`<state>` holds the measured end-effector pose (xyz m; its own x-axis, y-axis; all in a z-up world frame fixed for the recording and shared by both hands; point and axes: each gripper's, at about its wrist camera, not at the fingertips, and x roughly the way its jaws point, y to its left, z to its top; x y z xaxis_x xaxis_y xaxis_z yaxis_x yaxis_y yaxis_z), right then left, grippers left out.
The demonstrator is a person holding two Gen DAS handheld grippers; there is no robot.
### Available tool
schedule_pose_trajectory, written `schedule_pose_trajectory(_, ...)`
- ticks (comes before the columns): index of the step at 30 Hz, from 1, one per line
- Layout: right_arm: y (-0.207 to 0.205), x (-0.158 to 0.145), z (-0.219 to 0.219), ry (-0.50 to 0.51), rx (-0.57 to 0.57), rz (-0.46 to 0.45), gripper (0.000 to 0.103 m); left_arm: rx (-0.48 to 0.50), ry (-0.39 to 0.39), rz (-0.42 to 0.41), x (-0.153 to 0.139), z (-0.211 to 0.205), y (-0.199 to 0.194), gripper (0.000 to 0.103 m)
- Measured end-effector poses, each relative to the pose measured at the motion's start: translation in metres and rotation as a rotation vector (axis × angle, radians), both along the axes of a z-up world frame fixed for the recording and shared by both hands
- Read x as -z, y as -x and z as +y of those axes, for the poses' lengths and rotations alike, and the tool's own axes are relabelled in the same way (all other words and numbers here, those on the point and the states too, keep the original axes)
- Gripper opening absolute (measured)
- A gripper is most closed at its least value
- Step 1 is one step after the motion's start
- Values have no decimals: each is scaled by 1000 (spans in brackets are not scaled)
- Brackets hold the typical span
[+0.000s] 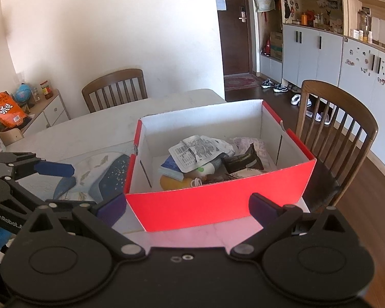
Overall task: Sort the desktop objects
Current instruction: 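Withdraw both tools up and away from the box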
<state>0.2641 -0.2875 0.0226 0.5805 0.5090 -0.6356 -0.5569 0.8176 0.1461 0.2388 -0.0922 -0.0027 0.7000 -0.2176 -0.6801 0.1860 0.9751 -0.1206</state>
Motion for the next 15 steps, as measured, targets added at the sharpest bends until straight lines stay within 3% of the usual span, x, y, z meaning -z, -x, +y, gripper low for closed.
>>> schedule_pose_trajectory(15, 1, 0, -1, 0, 11, -2, 103, 7, -11, -25, -2, 1, 4, 102)
